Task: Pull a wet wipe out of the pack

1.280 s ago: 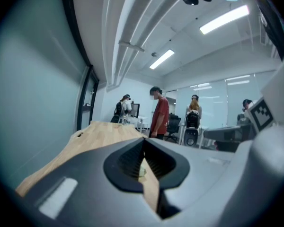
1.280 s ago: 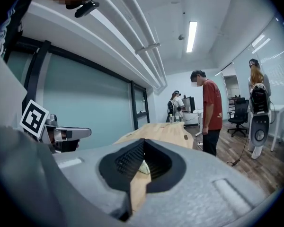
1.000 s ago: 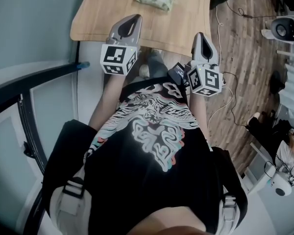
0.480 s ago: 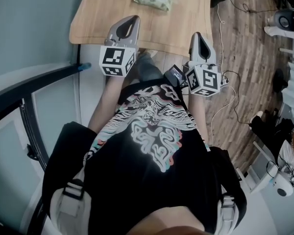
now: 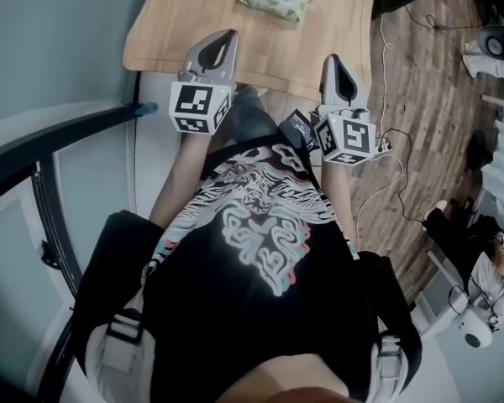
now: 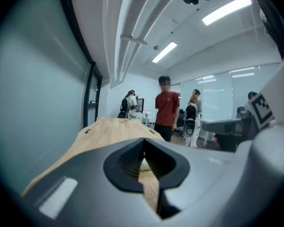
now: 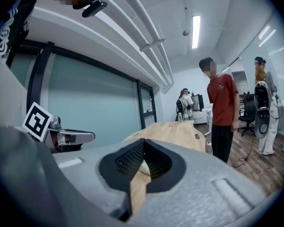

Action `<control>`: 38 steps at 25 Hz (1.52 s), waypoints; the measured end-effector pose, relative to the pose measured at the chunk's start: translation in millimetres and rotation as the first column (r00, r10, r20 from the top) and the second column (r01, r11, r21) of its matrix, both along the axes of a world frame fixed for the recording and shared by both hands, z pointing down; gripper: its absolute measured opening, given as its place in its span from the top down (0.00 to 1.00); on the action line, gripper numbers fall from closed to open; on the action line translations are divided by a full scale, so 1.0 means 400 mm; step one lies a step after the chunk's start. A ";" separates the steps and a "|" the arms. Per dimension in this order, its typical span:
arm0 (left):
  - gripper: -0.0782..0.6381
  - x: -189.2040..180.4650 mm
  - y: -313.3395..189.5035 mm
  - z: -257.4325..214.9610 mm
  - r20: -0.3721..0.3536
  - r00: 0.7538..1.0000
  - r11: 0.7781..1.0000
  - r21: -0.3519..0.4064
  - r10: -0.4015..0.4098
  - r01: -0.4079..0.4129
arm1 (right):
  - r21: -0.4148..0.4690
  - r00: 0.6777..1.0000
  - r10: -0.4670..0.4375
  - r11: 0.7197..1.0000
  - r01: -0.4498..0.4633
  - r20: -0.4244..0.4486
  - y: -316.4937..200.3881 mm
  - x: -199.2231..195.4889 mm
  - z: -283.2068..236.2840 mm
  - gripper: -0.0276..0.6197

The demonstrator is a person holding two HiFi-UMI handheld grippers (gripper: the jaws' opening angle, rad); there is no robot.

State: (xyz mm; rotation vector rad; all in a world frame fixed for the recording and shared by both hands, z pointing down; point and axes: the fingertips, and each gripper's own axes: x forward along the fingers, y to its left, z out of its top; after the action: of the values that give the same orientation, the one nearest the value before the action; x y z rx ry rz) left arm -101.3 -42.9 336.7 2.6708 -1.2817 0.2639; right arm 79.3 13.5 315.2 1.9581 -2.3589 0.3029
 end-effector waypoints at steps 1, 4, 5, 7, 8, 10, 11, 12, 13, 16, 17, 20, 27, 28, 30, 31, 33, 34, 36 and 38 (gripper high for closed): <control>0.91 -0.001 -0.005 -0.001 -0.005 1.000 1.000 0.000 -0.001 0.001 | 0.003 1.000 -0.003 1.000 0.003 -0.008 -0.003 -0.003 -0.001 0.96; 0.91 0.012 -0.023 0.001 -0.030 1.000 1.000 0.004 0.009 -0.009 | 0.002 0.999 -0.010 1.000 0.011 -0.037 -0.013 -0.005 0.009 0.96; 0.91 0.020 -0.030 0.006 -0.030 0.999 1.000 0.006 0.018 -0.018 | 0.000 0.999 -0.011 1.000 0.011 -0.042 -0.019 -0.004 0.016 0.96; 0.91 0.034 -0.038 0.017 -0.021 0.999 0.999 0.003 0.034 -0.033 | -0.010 0.999 -0.006 1.000 0.006 -0.038 -0.028 0.003 0.032 0.96; 0.91 0.039 -0.040 0.024 -0.016 0.999 0.999 -0.001 0.039 -0.039 | -0.016 0.999 -0.004 1.000 0.003 -0.033 -0.031 0.006 0.041 0.96; 0.91 0.046 -0.047 0.038 -0.008 0.999 0.999 -0.010 0.045 -0.045 | -0.027 1.000 -0.002 1.000 0.002 -0.028 -0.038 0.013 0.055 0.96; 0.91 0.047 -0.052 0.043 -0.004 0.999 0.999 -0.013 0.045 -0.045 | -0.030 1.000 -0.002 1.000 0.001 -0.028 -0.043 0.016 0.061 0.96; 0.91 0.048 -0.057 0.048 0.000 0.999 0.999 -0.017 0.045 -0.045 | -0.034 1.000 -0.001 0.999 0.000 -0.027 -0.049 0.018 0.065 0.96; 0.91 0.047 -0.063 0.053 0.003 0.999 0.999 -0.020 0.044 -0.044 | -0.037 1.000 0.001 0.999 -0.002 -0.025 -0.055 0.019 0.069 0.96; 0.91 0.042 -0.083 0.065 0.006 0.999 0.999 -0.029 0.039 -0.039 | -0.049 1.000 -0.006 0.999 0.005 -0.021 -0.076 0.018 0.081 0.96; 0.91 0.042 -0.090 0.068 0.006 0.999 0.999 -0.032 0.037 -0.037 | -0.053 1.000 -0.014 0.999 0.013 -0.021 -0.084 0.015 0.085 0.96; 0.91 0.045 -0.115 0.082 0.008 0.999 0.999 -0.041 0.034 -0.034 | -0.072 0.999 -0.037 0.997 0.035 -0.023 -0.111 0.006 0.101 0.96; 0.91 0.068 -0.169 0.117 0.027 0.999 0.997 -0.054 0.047 -0.046 | -0.117 0.996 -0.078 0.990 0.073 -0.040 -0.171 -0.005 0.146 0.96; 0.91 0.070 -0.175 0.125 0.028 0.998 0.997 -0.059 0.048 -0.046 | -0.122 0.996 -0.081 0.990 0.076 -0.041 -0.178 -0.005 0.153 0.96; 0.91 0.078 -0.188 0.142 0.035 0.998 0.997 -0.068 0.051 -0.049 | -0.131 0.996 -0.083 0.988 0.077 -0.042 -0.195 -0.001 0.166 0.96; 0.91 0.083 -0.195 0.151 0.040 0.998 0.996 -0.071 0.055 -0.052 | -0.135 0.995 -0.084 0.988 0.078 -0.045 -0.204 0.003 0.172 0.96; 0.91 0.093 -0.207 0.168 0.046 0.997 0.995 -0.080 0.062 -0.058 | -0.140 0.995 -0.086 0.987 0.078 -0.052 -0.225 0.010 0.183 0.96; 0.91 0.097 -0.213 0.177 0.049 0.997 0.995 -0.085 0.063 -0.059 | -0.142 0.995 -0.087 0.987 0.078 -0.056 -0.235 0.014 0.188 0.96; 0.91 0.105 -0.222 0.196 0.056 0.996 0.993 -0.097 0.067 -0.061 | -0.148 0.994 -0.092 0.986 0.081 -0.066 -0.249 0.021 0.199 0.96; 0.91 0.112 -0.229 0.211 0.068 0.995 0.992 -0.106 0.078 -0.070 | -0.159 0.993 -0.092 0.984 0.080 -0.069 -0.260 0.026 0.212 0.96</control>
State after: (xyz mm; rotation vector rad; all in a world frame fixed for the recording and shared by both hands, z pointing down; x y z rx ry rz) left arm -56.5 -134.4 421.3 2.6462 -1.1560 0.4277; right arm 89.7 -90.3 399.9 1.7615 -2.2892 0.3878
